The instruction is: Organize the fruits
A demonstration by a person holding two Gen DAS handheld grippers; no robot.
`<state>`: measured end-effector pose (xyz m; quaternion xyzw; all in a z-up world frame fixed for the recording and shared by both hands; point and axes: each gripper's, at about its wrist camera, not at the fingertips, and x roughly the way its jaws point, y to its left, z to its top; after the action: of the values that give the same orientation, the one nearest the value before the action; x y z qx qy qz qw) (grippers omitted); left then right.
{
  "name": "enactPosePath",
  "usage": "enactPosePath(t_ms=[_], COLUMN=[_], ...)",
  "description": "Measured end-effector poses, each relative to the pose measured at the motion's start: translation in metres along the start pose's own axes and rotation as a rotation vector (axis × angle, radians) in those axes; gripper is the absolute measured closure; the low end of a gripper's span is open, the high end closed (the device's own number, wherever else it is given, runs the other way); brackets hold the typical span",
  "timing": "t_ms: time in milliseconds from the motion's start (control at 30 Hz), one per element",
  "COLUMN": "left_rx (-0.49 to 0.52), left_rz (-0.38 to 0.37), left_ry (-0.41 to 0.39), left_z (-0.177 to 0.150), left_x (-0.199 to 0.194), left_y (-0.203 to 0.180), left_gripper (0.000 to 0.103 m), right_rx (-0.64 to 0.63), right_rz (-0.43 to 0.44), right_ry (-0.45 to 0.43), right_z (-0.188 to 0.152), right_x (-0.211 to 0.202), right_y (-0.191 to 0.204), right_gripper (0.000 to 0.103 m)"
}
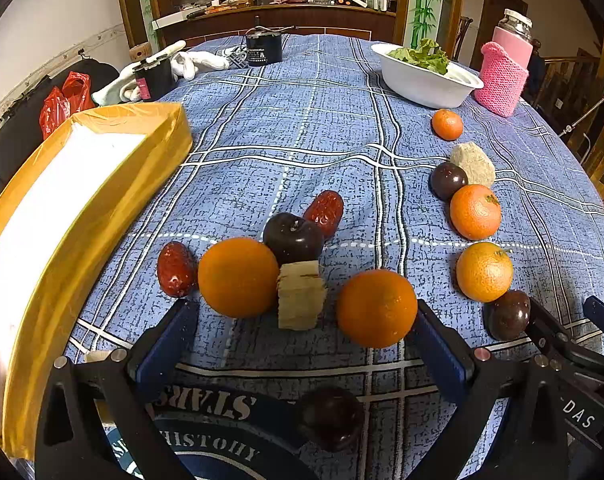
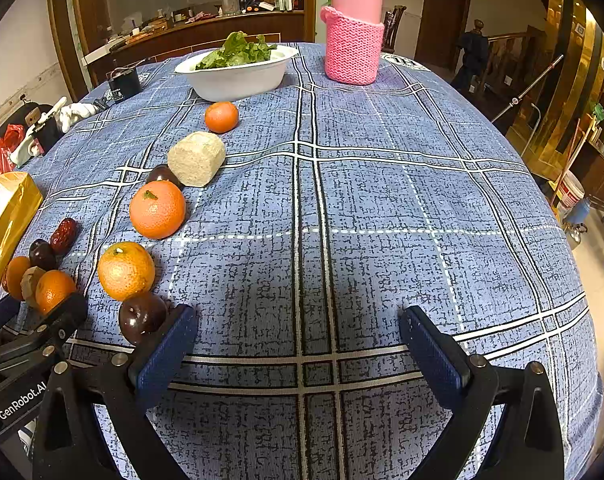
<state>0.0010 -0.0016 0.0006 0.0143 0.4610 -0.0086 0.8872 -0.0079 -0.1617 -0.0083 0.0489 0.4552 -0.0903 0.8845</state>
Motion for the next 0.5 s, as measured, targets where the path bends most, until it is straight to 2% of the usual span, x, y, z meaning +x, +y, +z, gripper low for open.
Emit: enactPosePath(t_ms=[500], left_rx=[-0.001], left_rz=[-0.002], left_ry=[-0.004], left_z=[-0.0001], left_x=[-0.0002], left_y=[-0.0005], left_gripper=[0.000], right_rx=[0.000], right_rz=[0.004], right_ry=[0.004], right_z=[-0.0002], right_x=[-0.0002], right_y=[-0.0007], right_gripper=[0.000])
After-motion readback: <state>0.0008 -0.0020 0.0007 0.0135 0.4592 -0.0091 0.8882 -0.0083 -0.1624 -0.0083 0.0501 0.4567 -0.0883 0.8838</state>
